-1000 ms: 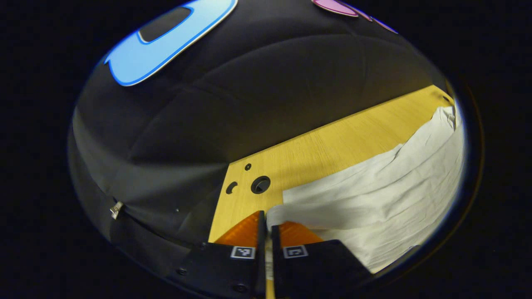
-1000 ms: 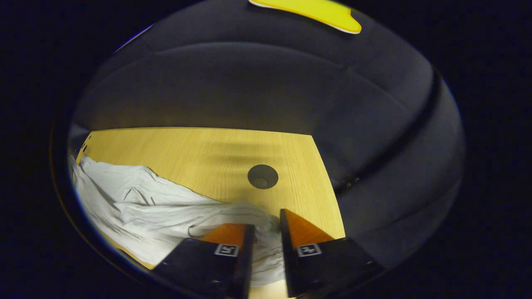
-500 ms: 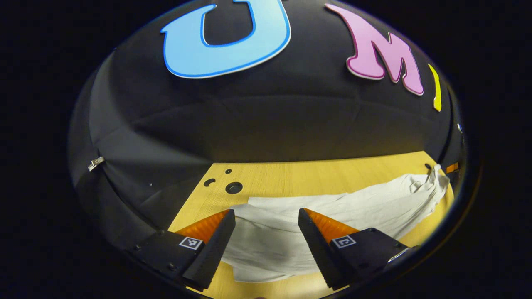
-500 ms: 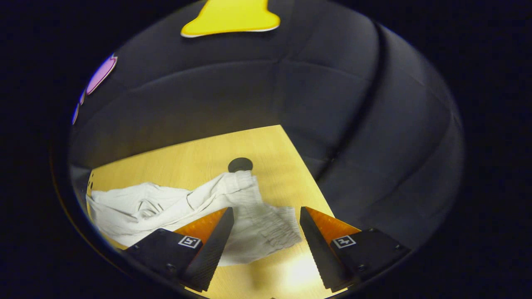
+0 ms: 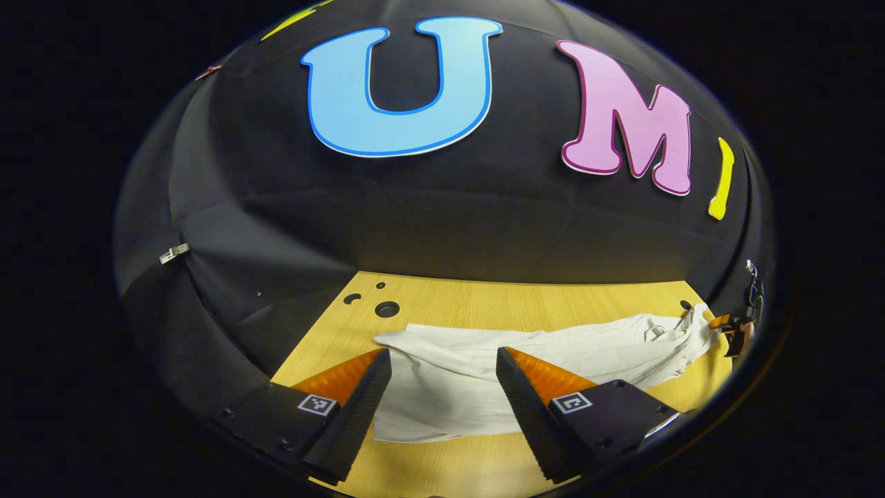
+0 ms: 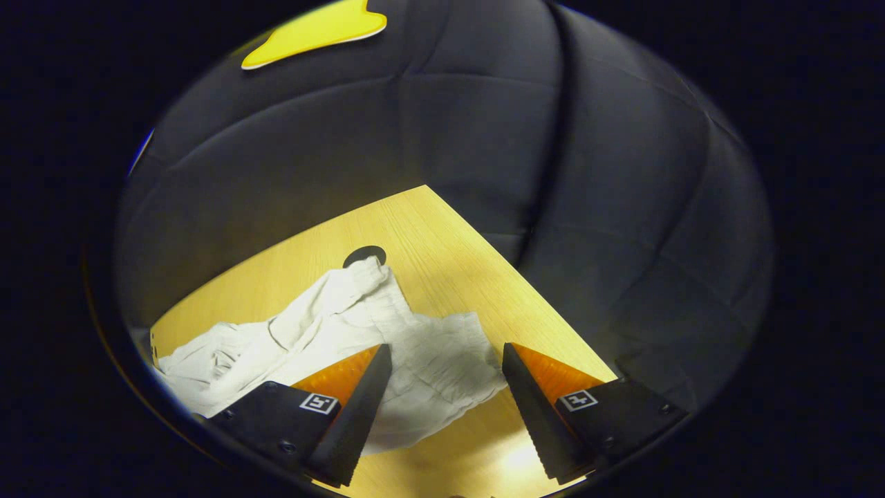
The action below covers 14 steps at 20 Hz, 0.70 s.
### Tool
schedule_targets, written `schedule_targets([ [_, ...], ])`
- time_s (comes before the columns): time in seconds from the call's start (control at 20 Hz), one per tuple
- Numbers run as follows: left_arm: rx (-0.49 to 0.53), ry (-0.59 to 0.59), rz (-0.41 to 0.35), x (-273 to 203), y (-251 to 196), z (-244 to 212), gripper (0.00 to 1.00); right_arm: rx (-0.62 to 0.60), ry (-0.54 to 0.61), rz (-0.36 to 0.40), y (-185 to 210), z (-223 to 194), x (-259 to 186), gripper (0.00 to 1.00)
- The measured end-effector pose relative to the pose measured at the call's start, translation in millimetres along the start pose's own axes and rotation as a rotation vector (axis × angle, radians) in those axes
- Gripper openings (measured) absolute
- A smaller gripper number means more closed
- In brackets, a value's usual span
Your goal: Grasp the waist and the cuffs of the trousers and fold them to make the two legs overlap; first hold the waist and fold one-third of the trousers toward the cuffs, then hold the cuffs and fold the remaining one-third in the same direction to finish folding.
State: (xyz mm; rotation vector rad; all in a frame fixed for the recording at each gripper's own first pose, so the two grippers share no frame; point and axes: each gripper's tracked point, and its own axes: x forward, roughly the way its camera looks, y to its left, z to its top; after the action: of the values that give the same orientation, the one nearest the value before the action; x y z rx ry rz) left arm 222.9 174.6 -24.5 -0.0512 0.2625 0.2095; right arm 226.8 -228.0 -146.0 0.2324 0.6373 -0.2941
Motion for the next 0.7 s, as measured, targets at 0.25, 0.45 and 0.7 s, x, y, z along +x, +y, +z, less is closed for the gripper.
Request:
schedule_targets([
  [0.25,0.013,0.013,0.000,-17.3,-19.6,-10.2,0.97,0.026,0.022,-0.022,1.4,-6.0,3.5,0.94],
  [0.45,0.007,0.051,-0.031,-22.8,-40.8,-24.4,0.98,0.034,0.032,-0.039,13.0,-13.6,4.5,0.59],
  [0.7,0.038,0.050,-0.045,-30.2,-46.1,-25.6,0.98,0.055,0.061,-0.019,22.9,-18.9,4.0,0.36],
])
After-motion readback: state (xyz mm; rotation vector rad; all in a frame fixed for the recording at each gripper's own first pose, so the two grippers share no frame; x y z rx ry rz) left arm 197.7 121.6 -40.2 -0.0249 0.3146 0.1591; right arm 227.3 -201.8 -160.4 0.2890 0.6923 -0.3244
